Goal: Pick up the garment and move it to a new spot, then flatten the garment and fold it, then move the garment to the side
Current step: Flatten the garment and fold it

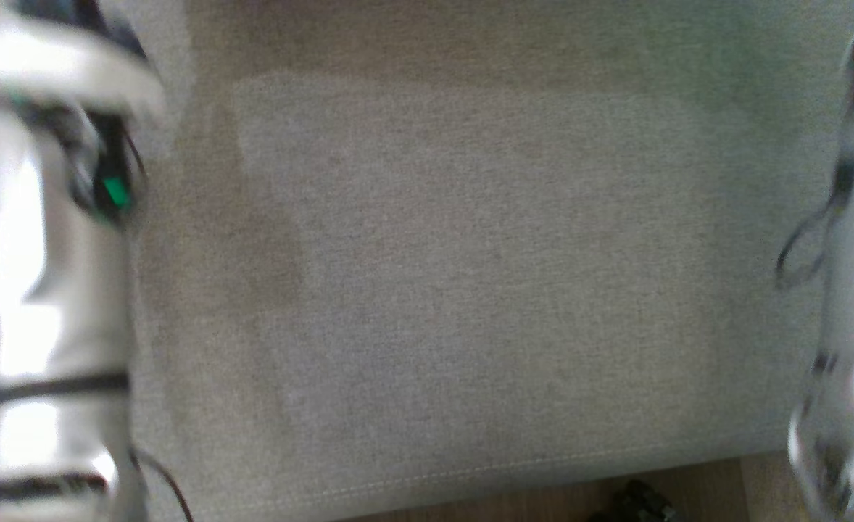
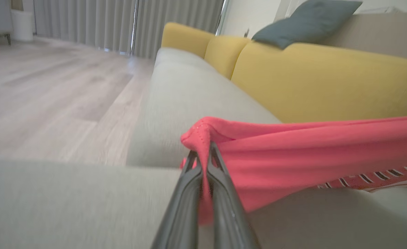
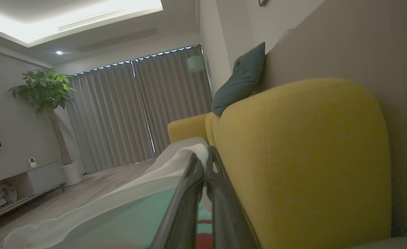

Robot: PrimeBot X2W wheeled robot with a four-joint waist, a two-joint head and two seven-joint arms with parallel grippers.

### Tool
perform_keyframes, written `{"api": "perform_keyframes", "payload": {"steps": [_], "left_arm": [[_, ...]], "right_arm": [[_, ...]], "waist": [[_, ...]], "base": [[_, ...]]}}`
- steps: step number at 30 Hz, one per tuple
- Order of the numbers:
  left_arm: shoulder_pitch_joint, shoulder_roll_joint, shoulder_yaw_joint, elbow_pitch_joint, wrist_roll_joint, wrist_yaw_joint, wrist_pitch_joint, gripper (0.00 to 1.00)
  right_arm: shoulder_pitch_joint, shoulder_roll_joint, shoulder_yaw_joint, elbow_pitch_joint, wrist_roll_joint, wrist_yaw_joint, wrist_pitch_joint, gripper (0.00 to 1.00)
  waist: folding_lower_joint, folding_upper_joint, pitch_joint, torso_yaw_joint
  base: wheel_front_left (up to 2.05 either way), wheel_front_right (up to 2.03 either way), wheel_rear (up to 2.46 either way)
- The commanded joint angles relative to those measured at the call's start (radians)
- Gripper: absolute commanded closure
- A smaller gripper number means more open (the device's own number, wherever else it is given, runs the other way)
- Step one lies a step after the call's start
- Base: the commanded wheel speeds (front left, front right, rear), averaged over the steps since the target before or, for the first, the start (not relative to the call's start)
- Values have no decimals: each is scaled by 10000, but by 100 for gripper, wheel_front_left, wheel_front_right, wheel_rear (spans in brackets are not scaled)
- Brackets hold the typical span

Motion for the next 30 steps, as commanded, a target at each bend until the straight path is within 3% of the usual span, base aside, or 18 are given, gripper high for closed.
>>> {"api": "perform_keyframes", "payload": {"steps": [1, 7, 13, 21, 30], "left_arm": [[567, 273, 610, -389, 33, 25, -42, 100], [2415, -144, 1124, -464, 237, -31, -43, 100], [4091, -471, 1537, -453, 492, -56, -43, 100], [5657, -692, 1758, -589, 478, -66, -43, 100], [7283, -704, 1094, -1048, -218, 113, -43, 100]], "right_arm": [[862, 84, 173, -676, 476, 63, -60, 100], [3626, 133, 1123, -1480, 1220, 63, 486, 100], [5894, 54, 1624, -2040, 1266, 63, 1211, 100], [7888, 82, 1663, -2711, 1273, 63, 1621, 100], [9434, 206, 1488, -3229, 1329, 63, 1882, 100]], "waist": [[-1, 0, -153, -92], [-1, 0, -645, -325], [-1, 0, -1463, -437], [-1, 0, -2641, -315], [-1, 0, -3829, -189]], "base": [[0, 0, 0], [0, 0, 0], [0, 0, 0], [0, 0, 0], [0, 0, 0]]}}
